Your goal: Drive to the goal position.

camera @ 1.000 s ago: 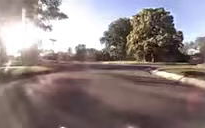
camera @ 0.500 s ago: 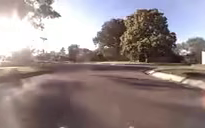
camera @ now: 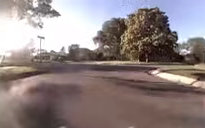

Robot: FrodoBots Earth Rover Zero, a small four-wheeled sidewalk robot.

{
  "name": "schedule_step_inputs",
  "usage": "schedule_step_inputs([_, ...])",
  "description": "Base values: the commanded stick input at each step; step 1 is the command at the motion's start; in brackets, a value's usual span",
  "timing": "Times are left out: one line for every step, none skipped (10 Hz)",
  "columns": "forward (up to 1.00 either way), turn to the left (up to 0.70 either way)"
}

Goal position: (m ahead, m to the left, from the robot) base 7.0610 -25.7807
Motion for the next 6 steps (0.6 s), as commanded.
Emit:
schedule_step_inputs([1.0,-0.02])
schedule_step_inputs([1.0,0.0])
schedule_step_inputs([1.0,0.0])
schedule_step_inputs([1.0,0.0])
schedule_step_inputs([1.0,0.0])
schedule_step_inputs([1.0,0.0])
